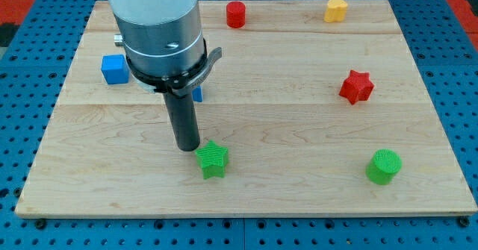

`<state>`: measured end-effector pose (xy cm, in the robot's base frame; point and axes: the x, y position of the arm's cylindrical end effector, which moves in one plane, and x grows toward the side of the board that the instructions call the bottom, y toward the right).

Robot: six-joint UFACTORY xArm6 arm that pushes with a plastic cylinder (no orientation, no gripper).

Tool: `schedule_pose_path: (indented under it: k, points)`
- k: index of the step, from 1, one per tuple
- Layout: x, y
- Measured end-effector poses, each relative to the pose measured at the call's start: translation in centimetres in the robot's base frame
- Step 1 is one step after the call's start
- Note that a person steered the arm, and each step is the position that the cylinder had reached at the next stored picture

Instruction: Keep the green blocks diagonally to the bottom right side of the blue triangle

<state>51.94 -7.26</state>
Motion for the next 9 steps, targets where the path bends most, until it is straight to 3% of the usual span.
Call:
schedule_pose_path:
  k: [2, 6, 7, 9]
  points:
    - [0.0, 0.4]
    - [-0.7, 20.7]
    - [-2.9, 26.4]
    - [3.1, 33.0]
